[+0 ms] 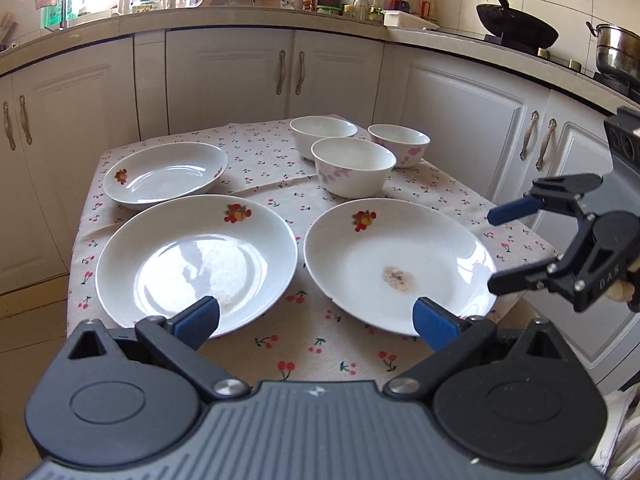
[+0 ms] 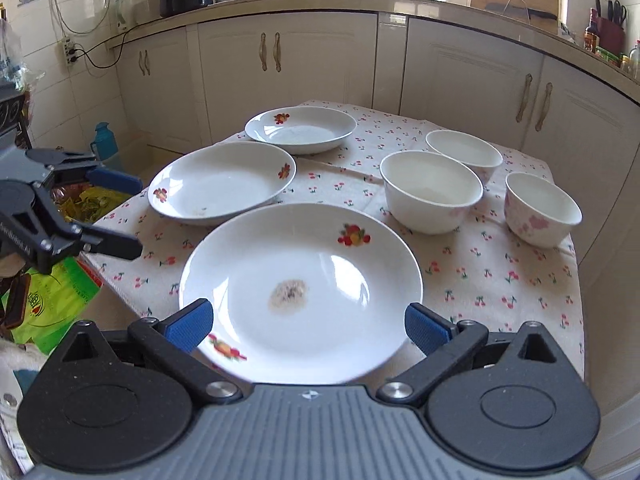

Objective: Organize plates and bowls
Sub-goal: 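Move the left gripper to the stained white plate and grasp its rim, then lift the stained plate with the left gripper toward another white plate, then lower the stained plate onto the other plate and open the left gripper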

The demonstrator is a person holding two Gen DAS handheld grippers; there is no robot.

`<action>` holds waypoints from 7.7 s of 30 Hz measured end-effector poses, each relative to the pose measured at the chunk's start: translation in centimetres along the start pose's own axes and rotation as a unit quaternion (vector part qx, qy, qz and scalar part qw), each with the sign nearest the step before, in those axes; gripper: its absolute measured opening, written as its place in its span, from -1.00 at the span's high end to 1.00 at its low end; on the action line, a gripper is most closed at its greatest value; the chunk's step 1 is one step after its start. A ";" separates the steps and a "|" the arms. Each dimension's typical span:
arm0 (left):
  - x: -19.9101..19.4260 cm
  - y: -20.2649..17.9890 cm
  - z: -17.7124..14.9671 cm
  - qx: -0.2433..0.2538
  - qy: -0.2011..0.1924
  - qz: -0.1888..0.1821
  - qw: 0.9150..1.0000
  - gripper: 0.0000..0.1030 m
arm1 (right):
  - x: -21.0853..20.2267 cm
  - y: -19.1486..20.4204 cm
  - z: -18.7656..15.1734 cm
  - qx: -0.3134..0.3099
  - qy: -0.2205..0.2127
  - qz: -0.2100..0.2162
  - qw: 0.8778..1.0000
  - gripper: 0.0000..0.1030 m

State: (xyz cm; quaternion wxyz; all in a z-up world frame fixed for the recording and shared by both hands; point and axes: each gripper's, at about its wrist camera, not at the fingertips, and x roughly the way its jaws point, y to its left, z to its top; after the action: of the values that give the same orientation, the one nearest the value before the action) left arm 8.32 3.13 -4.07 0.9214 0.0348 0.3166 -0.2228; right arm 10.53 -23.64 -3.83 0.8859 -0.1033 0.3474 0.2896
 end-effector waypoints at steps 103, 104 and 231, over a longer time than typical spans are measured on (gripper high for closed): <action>18.0 -2.5 8.8 0.182 0.297 -0.191 0.918 -0.91 | 4.1 1.0 -4.1 -0.021 -0.015 -0.013 1.000 -1.00; 18.1 -2.5 8.8 0.181 0.298 -0.192 0.917 -0.91 | 4.1 1.1 -4.1 -0.021 -0.014 -0.013 1.000 -1.00; 13.8 15.0 8.5 0.022 0.218 -0.145 0.965 -0.85 | 13.3 5.4 9.1 -0.088 0.069 0.119 0.987 -1.00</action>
State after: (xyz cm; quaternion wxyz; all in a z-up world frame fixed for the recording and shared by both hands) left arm 29.28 9.51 -6.66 0.7868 0.0562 0.5068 -0.3477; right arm 20.28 -9.94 -6.03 0.8066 -0.1589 0.3901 0.4147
